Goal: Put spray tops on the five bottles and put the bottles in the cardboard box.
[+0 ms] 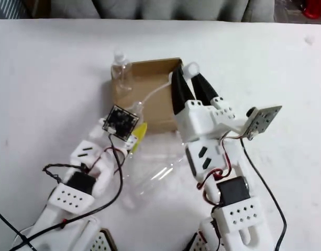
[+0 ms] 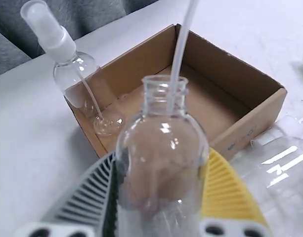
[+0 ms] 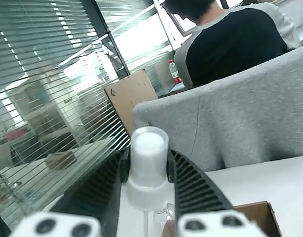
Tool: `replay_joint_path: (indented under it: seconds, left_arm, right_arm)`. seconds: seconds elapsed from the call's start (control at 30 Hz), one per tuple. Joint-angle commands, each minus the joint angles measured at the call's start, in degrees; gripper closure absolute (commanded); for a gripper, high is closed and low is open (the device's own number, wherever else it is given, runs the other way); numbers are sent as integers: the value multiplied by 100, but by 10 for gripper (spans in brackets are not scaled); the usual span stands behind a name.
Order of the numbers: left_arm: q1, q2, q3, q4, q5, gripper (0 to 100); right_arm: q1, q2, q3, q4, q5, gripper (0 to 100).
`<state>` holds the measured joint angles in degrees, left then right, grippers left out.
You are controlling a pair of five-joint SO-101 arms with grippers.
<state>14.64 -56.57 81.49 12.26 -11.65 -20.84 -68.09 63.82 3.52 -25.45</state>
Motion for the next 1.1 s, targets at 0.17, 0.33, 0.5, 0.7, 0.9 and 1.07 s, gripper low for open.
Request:
replay_joint_path:
  seconds: [0.17,0.33,0.5,0.7,0.9,1.07]
  left_arm:
    - [13,-145,9,-185,-79,978]
    - [13,-145,9,-185,-79,978]
    - [-180,-145,-26,-193,-79,978]
    - [-224,-154,-26,-193,-79,978]
    - [-215,-154,-26,-193,-79,978]
    - [-198,-154,-26,-193,-79,978]
  right_arm:
    - [-286,796,-88,-347,53,982]
    - [-725,1121,-79,-321,62,982]
    - [-998,1182,-53,-57,62,982]
    - [-1420,1200,-79,330,510,981]
    - [-1552,1209,-62,338,598,977]
    - [-1569,1209,-70,514,545,892]
